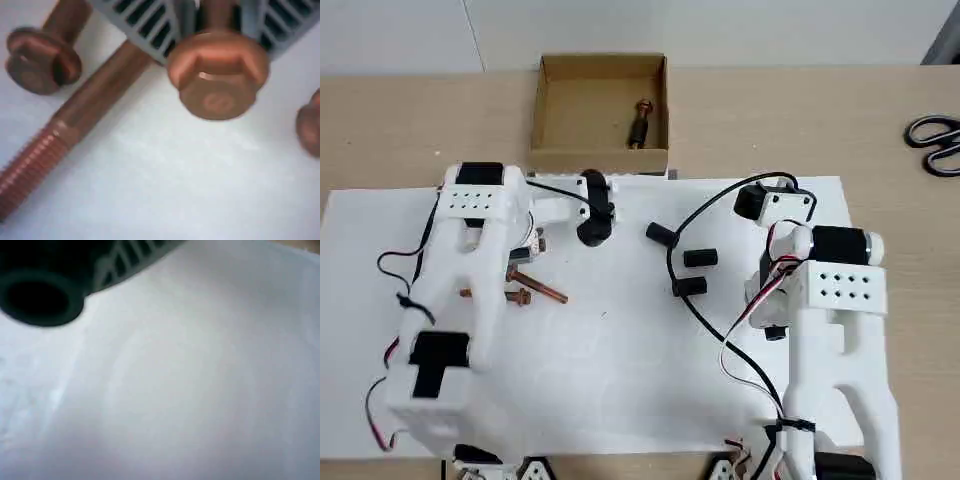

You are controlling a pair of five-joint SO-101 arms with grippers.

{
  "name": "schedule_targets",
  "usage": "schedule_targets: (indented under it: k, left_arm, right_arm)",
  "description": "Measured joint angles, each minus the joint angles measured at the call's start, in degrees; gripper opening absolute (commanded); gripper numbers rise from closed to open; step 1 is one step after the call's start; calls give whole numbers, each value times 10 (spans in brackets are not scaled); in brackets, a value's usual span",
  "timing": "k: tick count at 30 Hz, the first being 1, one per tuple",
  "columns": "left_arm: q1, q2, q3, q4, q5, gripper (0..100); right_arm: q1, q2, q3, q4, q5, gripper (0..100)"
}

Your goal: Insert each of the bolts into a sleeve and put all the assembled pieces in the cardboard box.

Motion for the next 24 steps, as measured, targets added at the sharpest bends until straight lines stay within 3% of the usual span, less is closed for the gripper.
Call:
schedule_targets:
  k: [10, 18, 24]
  left_arm:
    - [2, -154, 0, 50, 170, 6]
    - [28, -299, 0, 130, 474, 6]
    - [69, -413, 0, 164, 596, 6]
  right_arm:
    - [0, -56, -32, 42, 0, 4]
    - [-59, -185, -32, 48, -6, 4]
    - [-111, -258, -17, 50, -24, 4]
